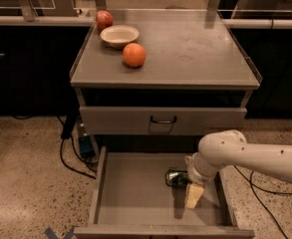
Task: Pick green can from middle drawer and place on counter
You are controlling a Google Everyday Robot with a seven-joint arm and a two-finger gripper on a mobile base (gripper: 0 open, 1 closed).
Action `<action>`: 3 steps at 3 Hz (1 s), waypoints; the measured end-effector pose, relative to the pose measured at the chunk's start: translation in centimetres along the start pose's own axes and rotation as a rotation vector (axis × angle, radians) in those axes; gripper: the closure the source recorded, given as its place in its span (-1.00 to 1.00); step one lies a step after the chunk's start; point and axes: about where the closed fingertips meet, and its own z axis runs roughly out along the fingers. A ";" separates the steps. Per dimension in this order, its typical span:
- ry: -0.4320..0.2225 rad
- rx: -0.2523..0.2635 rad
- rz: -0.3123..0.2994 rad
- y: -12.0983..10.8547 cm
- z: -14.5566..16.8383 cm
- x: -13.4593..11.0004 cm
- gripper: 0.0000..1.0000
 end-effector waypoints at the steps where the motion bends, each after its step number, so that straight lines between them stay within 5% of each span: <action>1: -0.007 -0.007 -0.014 -1.1 3.6 0.1 -1.00; 2: 0.011 -0.030 -0.009 -2.4 8.8 0.7 -1.00; 3: 0.011 -0.030 -0.009 -2.4 8.8 0.7 -1.00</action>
Offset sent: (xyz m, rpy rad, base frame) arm 0.0375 0.0118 -0.0876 0.0053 0.0106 0.0307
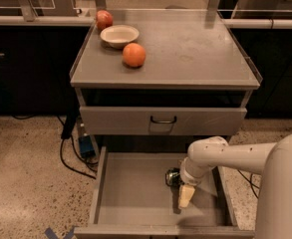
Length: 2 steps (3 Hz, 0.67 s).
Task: Pick green can from middle drawer and place on counter
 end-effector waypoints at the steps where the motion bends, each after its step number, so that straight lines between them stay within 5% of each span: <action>1: -0.015 -0.008 -0.016 -0.9 1.7 -0.2 -1.00; 2: -0.023 -0.033 -0.039 -2.1 3.9 -0.6 -1.00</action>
Offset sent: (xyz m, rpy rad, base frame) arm 0.0505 0.0231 -0.0621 0.0324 0.0404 0.0858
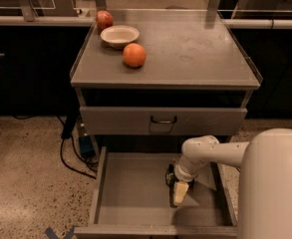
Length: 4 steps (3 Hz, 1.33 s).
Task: Pick green can from middle drawer and place on counter
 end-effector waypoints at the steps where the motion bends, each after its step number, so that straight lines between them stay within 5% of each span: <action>1: -0.019 -0.072 0.012 -0.9 2.9 0.5 -0.95; 4: -0.017 -0.064 0.011 -1.0 2.7 0.4 0.47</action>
Offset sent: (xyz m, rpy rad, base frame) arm 0.0076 0.0018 -0.0229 0.0162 0.0525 0.0088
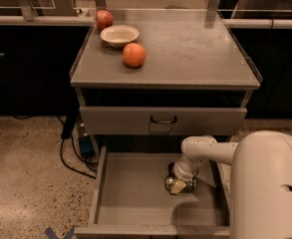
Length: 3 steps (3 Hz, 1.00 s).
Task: Pick green can from middle drawer and place on counter
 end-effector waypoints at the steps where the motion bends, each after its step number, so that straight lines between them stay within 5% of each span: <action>1: 0.000 0.000 0.000 0.0 0.0 0.0 0.90; 3: -0.013 0.003 -0.004 0.3 -0.5 0.0 1.00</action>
Offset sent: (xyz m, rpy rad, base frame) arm 0.0000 0.0000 0.0000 0.0000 0.0000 0.0000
